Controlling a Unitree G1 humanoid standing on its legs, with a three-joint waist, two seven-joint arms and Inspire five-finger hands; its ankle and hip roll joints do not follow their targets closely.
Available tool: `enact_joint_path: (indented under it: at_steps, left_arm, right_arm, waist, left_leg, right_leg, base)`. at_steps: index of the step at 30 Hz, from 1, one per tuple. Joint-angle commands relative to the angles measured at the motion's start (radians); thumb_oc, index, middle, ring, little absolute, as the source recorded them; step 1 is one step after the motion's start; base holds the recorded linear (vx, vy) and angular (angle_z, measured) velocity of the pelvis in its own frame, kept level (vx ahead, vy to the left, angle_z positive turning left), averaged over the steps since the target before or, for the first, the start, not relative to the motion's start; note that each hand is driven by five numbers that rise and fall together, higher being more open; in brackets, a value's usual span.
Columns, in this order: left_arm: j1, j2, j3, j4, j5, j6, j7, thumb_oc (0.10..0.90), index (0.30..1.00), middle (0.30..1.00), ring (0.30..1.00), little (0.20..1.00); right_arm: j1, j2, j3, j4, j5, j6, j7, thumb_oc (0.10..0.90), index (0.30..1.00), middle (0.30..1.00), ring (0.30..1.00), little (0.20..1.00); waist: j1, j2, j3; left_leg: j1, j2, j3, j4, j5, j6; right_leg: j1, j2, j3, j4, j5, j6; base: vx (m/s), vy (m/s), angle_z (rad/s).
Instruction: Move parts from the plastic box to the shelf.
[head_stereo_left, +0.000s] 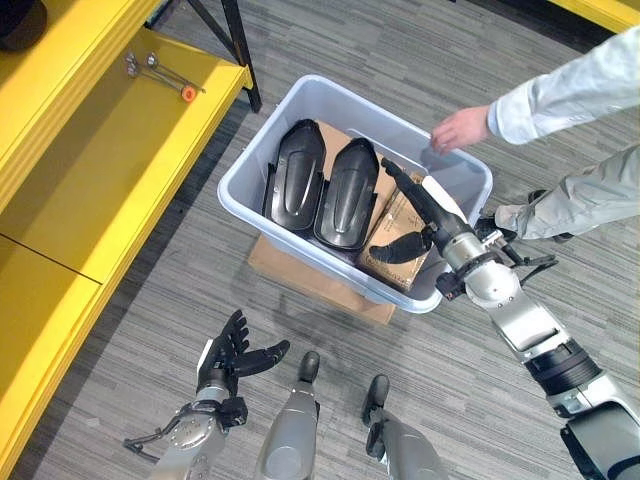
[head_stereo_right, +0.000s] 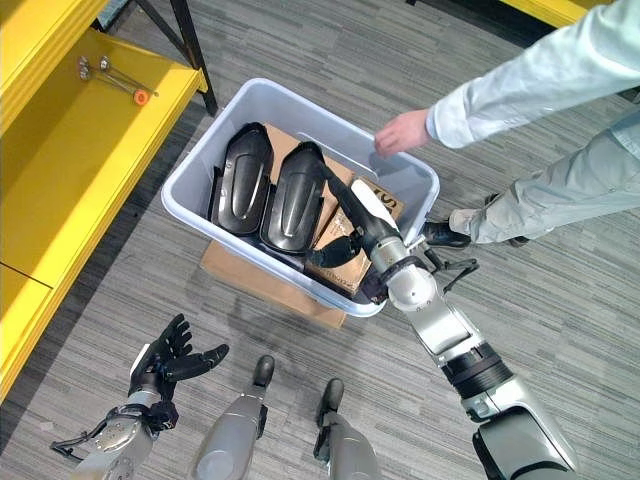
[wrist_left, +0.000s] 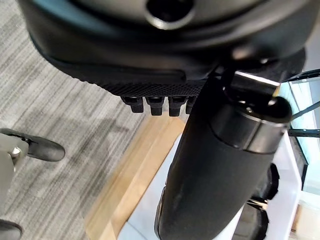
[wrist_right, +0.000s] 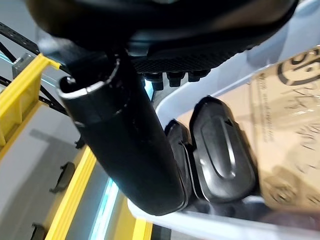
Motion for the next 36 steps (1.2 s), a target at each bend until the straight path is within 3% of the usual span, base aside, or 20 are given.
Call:
enact_joint_path:
  at_steps: [1,13,36]
  left_arm:
    - [0.058,0.080,0.009,-0.130,-0.026,-0.085,0.009,0.900,1.000,1.000,1.000,1.000]
    - [0.022,0.101,-0.014,-0.140,-0.042,-0.104,0.036,0.900,1.000,1.000,1.000,1.000]
    - [-0.010,0.099,-0.034,-0.155,-0.054,-0.120,0.070,0.900,1.000,1.000,1.000,1.000]
  right_arm:
    - [-0.095,-0.015,0.002,-0.055,-0.029,-0.061,-0.057,0.900,1.000,1.000,1.000,1.000]
    - [-0.278,0.014,0.071,0.089,-0.063,-0.043,-0.098,0.900,1.000,1.000,1.000,1.000]
    - [-0.363,0.071,0.086,0.252,-0.075,-0.022,-0.148,0.900,1.000,1.000,1.000,1.000]
  waist:
    - [0.008,-0.014,-0.078]
    - [0.027,0.008,-0.018]
    - [0.058,0.026,0.050]
  left_leg:
    - [-0.048,0.061,-0.049,0.038,-0.027,-0.030]
    - [-0.080,0.052,-0.054,0.043,-0.016,-0.027]
    - [-0.144,0.030,-0.077,0.051,-0.003,-0.020]
  right_leg:
    - [0.033,-0.097,0.045,0.084,-0.136,0.063]
    - [-0.009,-0.096,0.046,0.107,-0.138,0.055]
    - [-0.054,-0.104,0.031,0.125,-0.141,0.053]
  base:
    - [0.00,0.000,0.00]
    - [0.00,0.000,0.00]
    - [0.00,-0.001,0.02]
